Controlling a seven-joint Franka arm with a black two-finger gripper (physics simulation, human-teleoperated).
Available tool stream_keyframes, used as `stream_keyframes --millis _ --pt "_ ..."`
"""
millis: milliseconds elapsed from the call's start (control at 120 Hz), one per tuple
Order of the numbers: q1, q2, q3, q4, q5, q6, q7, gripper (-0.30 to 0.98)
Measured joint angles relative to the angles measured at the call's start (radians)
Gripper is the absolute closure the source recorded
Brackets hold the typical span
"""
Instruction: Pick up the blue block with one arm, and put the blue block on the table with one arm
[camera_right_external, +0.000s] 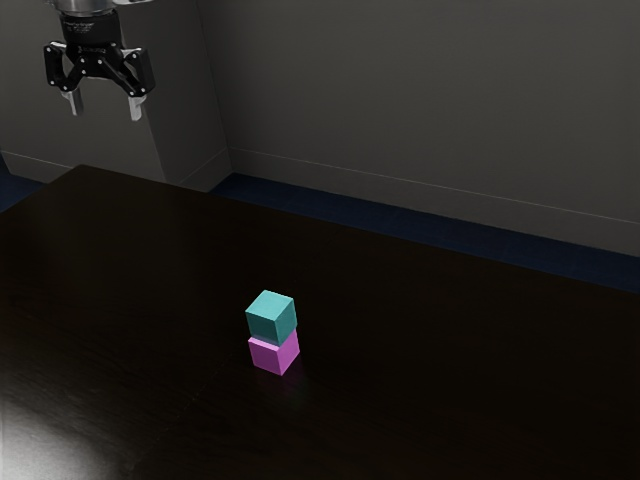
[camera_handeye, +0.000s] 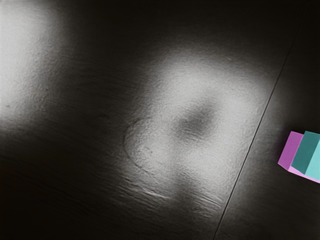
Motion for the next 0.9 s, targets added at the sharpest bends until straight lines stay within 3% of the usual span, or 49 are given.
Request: stream_keyframes --millis 133,242,317,400,517,692,825,900 --pt "0.001 0.003 -0.002 0.003 0.0 0.002 0.0 0.0" --pt "0.0 -0.027 -0.07 0.303 0.013 0.012 0.007 0.0" --pt "-0.011 -0.047 -0.127 0.353 0.019 0.014 0.021 0.0" --pt "-0.065 -0.049 -0.103 0.359 0.025 0.017 0.038 0.0" --pt "-0.077 -0.039 -0.084 0.181 0.026 0.04 0.057 0.0" --pt "-0.084 -0.127 -0.122 -0.361 0.022 0.228 0.014 0.0" --pt "-0.054 -0.127 -0.159 -0.475 0.045 0.316 -0.012 0.0" --pt "-0.055 -0.084 -0.173 -0.528 0.023 0.414 0.001 0.0"
